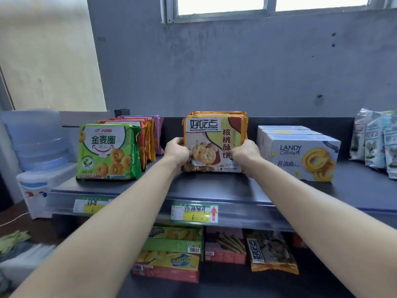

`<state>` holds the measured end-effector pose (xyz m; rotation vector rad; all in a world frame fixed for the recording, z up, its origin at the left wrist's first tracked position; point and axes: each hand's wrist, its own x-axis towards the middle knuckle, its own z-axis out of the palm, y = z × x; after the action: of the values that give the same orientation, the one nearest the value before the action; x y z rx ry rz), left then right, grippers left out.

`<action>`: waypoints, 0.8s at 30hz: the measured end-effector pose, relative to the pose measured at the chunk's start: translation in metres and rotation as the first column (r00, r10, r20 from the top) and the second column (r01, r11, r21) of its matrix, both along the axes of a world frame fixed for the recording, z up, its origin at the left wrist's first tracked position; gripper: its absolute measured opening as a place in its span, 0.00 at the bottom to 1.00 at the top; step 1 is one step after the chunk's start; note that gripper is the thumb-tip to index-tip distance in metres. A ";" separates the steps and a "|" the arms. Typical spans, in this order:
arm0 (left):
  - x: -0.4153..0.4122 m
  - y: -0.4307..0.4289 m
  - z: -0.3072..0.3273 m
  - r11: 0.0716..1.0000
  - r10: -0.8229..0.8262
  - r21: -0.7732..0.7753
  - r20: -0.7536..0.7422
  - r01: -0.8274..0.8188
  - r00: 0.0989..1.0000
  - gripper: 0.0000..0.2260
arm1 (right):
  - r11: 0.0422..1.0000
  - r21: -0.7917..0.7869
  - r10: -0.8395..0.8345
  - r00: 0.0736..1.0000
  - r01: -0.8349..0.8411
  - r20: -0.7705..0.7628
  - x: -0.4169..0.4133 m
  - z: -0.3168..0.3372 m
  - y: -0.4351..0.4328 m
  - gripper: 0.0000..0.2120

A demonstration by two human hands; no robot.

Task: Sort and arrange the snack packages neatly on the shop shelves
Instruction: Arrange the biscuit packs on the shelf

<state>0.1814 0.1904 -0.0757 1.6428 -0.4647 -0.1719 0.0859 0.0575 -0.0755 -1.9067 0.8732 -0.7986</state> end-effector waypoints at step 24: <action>-0.136 0.121 -0.013 0.991 -0.133 0.050 0.221 0.124 0.966 0.09 | 0.946 -0.287 0.234 0.934 -0.153 0.271 -0.134 -0.041 0.140 0.12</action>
<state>0.0455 0.3117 -0.0887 1.6757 -0.7451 -0.0915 -0.0478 0.1974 -0.1168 -1.9893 0.3961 -1.0900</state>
